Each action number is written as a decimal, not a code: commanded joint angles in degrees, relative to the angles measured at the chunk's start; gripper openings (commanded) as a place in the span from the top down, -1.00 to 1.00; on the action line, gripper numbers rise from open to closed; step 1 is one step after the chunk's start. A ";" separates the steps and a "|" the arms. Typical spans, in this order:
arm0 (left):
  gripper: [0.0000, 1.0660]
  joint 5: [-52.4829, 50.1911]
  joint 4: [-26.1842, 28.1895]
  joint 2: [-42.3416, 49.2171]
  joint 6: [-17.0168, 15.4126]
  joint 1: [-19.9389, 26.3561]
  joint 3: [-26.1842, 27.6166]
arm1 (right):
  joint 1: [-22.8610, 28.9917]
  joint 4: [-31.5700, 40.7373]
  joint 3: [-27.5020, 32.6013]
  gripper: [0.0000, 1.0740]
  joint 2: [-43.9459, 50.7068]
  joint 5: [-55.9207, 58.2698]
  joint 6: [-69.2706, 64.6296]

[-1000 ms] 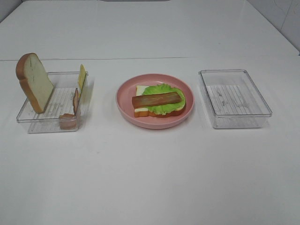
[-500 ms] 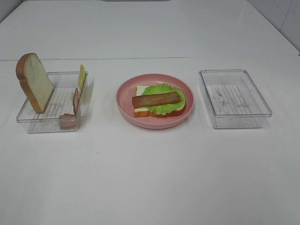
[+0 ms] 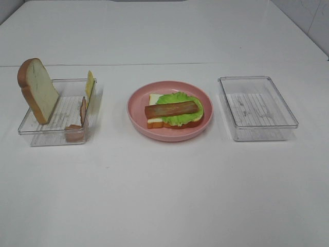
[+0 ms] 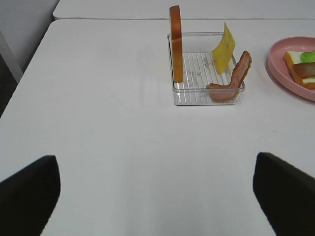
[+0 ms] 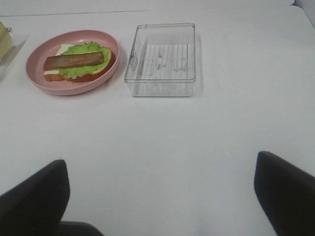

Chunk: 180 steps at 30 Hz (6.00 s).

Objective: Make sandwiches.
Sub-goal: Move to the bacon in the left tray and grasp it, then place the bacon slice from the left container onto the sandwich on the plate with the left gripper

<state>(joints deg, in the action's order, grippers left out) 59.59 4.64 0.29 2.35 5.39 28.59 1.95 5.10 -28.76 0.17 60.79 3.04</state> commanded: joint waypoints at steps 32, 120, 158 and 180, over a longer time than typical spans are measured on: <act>-0.83 6.42 -3.67 -32.03 -0.63 0.23 17.07 | -0.17 0.17 0.06 -0.79 1.43 -0.57 0.74; 0.05 6.13 -1.83 -127.08 -12.15 -25.50 71.96 | -0.17 0.34 0.06 -0.79 1.43 -0.57 0.74; 1.00 8.19 -0.63 -120.49 -12.15 -25.50 71.96 | -0.17 0.34 0.06 -0.79 1.43 -0.57 0.74; 1.00 6.30 18.96 -120.78 10.37 -31.74 92.13 | -0.17 0.34 0.06 -0.79 1.43 -0.57 0.74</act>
<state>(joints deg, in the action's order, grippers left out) 66.46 22.63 -119.86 12.26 -26.01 120.49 1.95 5.16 -28.76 0.17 60.79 3.15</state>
